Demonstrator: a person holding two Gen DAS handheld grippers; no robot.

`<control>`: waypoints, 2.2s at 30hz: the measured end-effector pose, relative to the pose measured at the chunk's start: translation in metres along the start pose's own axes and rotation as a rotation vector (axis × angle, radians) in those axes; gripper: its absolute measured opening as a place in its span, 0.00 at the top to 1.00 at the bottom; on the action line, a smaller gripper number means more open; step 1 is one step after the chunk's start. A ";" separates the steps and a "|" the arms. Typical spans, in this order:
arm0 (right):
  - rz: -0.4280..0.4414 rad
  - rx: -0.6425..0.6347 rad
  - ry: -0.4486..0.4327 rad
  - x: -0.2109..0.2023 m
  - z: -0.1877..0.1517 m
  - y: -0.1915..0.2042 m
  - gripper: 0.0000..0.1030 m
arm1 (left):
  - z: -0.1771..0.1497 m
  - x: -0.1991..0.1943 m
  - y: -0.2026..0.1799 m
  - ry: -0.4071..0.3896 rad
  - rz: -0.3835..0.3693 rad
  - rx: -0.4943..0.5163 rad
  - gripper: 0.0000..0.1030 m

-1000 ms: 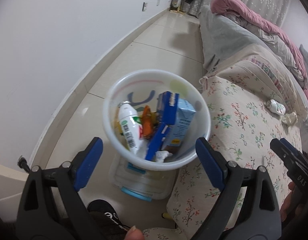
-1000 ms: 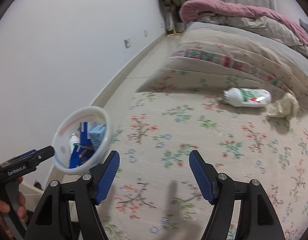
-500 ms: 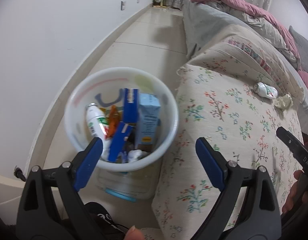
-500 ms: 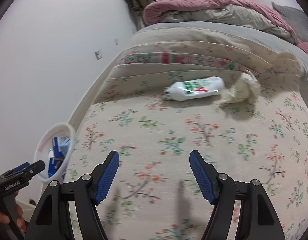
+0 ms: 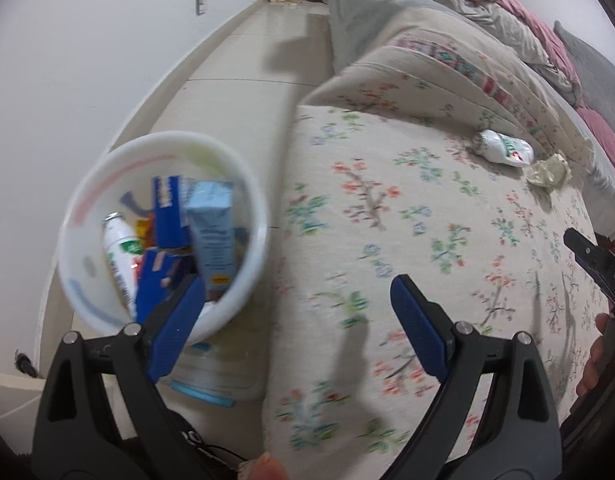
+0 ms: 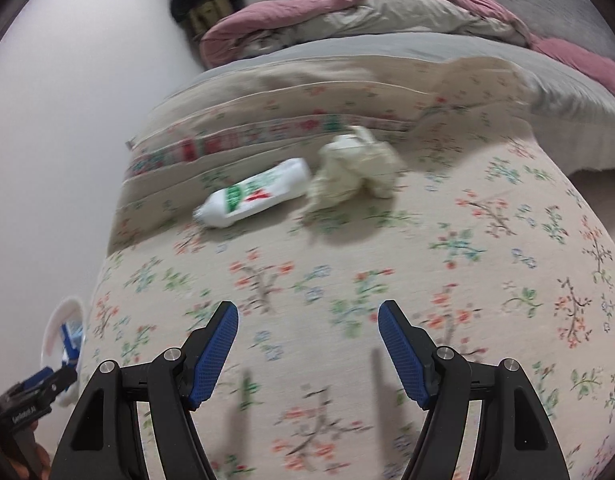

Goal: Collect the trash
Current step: 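Grasp the crumpled tissues with the right gripper while the left grasps the white AD bottle, then carry the white bottle and crumpled tissues over to the bin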

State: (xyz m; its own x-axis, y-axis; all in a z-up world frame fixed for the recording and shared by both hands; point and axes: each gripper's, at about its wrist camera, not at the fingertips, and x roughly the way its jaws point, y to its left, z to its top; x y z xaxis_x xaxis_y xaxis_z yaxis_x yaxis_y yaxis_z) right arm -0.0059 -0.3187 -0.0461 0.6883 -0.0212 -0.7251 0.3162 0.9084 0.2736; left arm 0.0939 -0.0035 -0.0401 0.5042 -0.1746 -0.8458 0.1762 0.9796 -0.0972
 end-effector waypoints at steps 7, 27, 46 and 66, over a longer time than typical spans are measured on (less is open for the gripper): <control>-0.002 0.085 -0.030 0.010 0.029 -0.028 0.28 | 0.013 0.009 -0.036 -0.004 -0.041 0.074 0.09; 0.009 0.111 -0.032 0.067 0.095 -0.041 0.75 | 0.055 0.040 -0.097 -0.003 -0.069 0.244 0.09; -0.064 0.165 -0.067 -0.002 0.065 -0.100 0.75 | 0.115 0.084 -0.222 0.028 -0.197 0.676 0.25; -0.004 0.211 -0.030 -0.029 0.035 -0.094 0.75 | 0.106 0.064 -0.213 0.067 -0.281 0.569 0.64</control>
State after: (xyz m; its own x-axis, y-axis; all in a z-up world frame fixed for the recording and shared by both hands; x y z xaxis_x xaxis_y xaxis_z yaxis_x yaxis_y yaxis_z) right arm -0.0328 -0.4185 -0.0287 0.7048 -0.0403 -0.7082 0.4470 0.8005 0.3993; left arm 0.1787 -0.2335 -0.0180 0.3228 -0.3921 -0.8614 0.7248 0.6877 -0.0415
